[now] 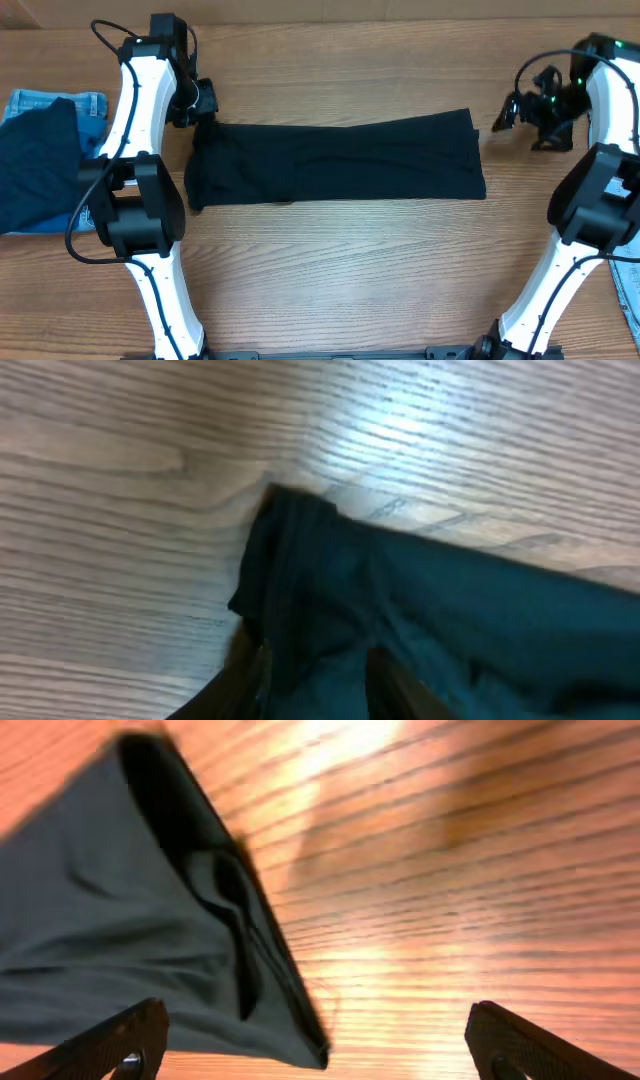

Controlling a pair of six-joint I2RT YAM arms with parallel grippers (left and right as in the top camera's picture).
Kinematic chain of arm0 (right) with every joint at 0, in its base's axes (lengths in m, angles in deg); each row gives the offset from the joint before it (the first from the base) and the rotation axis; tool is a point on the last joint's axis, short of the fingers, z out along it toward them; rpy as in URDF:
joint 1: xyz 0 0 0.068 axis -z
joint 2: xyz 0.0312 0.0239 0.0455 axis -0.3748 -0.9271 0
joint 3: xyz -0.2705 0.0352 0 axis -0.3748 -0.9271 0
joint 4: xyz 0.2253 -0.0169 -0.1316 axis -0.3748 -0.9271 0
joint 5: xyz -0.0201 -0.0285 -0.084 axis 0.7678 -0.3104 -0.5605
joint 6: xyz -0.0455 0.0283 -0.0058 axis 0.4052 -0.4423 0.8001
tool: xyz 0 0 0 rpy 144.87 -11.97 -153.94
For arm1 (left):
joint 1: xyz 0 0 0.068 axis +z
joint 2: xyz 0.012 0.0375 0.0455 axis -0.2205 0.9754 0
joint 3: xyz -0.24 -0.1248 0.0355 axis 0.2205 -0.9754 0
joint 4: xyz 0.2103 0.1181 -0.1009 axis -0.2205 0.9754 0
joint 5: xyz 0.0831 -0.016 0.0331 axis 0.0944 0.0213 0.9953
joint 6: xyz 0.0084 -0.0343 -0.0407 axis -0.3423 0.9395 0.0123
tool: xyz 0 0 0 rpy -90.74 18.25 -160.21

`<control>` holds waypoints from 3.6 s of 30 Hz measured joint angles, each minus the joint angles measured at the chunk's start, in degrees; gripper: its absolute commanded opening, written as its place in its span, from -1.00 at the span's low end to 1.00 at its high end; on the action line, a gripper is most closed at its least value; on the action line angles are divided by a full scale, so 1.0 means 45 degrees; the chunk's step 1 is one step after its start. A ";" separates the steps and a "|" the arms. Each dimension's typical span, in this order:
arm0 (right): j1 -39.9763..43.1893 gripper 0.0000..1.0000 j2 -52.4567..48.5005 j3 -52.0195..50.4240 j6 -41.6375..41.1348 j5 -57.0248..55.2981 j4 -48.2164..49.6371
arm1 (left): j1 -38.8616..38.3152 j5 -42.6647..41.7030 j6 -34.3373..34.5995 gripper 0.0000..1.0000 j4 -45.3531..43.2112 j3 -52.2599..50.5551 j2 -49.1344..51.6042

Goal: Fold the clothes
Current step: 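Grasp the shirt's right end with the right gripper and fold it leftward, then carry the right end further left with the right gripper and release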

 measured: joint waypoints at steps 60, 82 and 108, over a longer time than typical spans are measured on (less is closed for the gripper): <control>-0.1258 -0.92 0.0432 -0.1569 -0.2958 -0.2482 0.1826 | 0.0000 0.0019 -0.0685 -0.31 0.1137 0.0000 0.0005; -0.8563 -0.90 0.0427 -0.0515 -0.3002 -0.4503 0.0384 | 0.0000 0.0024 -0.0685 -0.30 0.0719 0.0000 0.0005; -1.0768 0.24 0.0432 -0.0515 -0.2958 -0.2361 0.2176 | 0.0000 0.0024 -0.0685 -0.30 0.0690 0.0000 0.0005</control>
